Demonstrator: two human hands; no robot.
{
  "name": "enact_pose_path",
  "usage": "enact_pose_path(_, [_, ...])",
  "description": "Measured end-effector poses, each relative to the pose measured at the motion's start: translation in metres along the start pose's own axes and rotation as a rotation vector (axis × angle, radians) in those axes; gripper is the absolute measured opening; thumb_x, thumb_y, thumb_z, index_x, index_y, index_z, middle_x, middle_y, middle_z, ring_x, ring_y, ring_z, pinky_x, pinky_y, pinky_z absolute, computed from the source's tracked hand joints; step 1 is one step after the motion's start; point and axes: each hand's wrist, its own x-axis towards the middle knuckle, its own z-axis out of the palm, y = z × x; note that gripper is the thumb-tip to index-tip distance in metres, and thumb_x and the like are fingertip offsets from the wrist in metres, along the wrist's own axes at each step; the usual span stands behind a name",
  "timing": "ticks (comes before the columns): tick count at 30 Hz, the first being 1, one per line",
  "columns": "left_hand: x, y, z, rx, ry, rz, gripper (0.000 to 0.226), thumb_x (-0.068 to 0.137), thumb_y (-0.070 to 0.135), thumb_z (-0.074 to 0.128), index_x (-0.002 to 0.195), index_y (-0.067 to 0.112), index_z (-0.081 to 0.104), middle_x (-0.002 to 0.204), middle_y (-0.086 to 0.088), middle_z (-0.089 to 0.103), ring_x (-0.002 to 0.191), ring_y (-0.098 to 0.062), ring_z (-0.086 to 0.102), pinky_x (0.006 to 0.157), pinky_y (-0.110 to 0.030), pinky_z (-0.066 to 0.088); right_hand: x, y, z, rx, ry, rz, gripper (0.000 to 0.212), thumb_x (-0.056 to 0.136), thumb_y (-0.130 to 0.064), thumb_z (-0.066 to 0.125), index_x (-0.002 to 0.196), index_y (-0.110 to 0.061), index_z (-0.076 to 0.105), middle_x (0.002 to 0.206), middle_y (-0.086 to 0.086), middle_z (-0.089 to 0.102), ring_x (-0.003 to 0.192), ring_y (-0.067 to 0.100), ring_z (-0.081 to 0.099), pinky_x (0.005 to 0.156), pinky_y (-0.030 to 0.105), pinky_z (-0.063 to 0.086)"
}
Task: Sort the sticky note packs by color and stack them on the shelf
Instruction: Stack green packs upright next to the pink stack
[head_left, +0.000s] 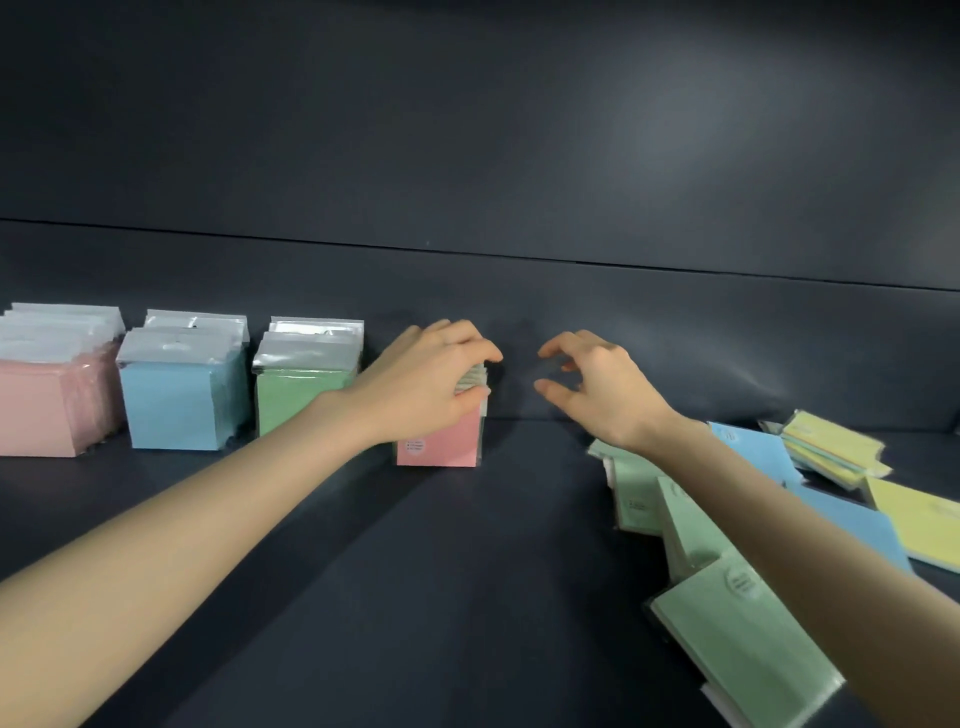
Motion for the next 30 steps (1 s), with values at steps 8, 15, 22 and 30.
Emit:
enact_pose_path(8, [0.019,0.065,0.036,-0.117,-0.041,0.017,0.036,0.095,0.035,0.05,0.13,0.024,0.052,0.127,0.007,0.049,0.115,-0.015,0.045,0.098,-0.033,0.036,-0.038,0.064,-0.032,-0.017,-0.068,0.122,0.032,0.087,-0.033,0.062,0.115,-0.019,0.058,0.12,0.001,0.058,0.108,0.02,0.055,0.091,0.041,0.048])
enact_pose_path(15, [0.042,0.106,0.073,-0.289,-0.197,-0.198,0.047,0.091,0.048,0.053,0.128,0.02,0.053,0.126,0.003,0.05,0.119,-0.018,0.048,0.097,-0.033,0.039,-0.061,0.111,-0.052,0.052,-0.212,0.172,0.039,0.086,-0.035,0.065,0.12,-0.016,0.058,0.115,-0.002,0.062,0.113,0.015,0.054,0.084,0.019,0.038])
enact_pose_path(22, [0.061,0.124,0.089,-0.503,-0.302,-0.537,0.067,0.085,0.058,0.054,0.135,0.014,0.045,0.132,0.0,0.053,0.12,-0.015,0.05,0.097,-0.028,0.04,-0.054,0.133,-0.044,0.13,-0.378,0.208,0.053,0.083,-0.051,0.062,0.126,-0.022,0.053,0.119,-0.002,0.061,0.115,0.015,0.054,0.105,0.034,0.039])
enact_pose_path(30, [0.051,0.129,0.095,-0.879,-0.144,-0.626,0.067,0.072,0.031,0.08,0.13,0.018,0.049,0.121,0.0,0.058,0.106,-0.008,0.057,0.095,-0.021,0.043,-0.051,0.136,-0.035,0.105,-0.373,0.176,0.057,0.082,-0.054,0.061,0.13,-0.026,0.046,0.114,-0.008,0.06,0.114,0.016,0.052,0.108,0.037,0.029])
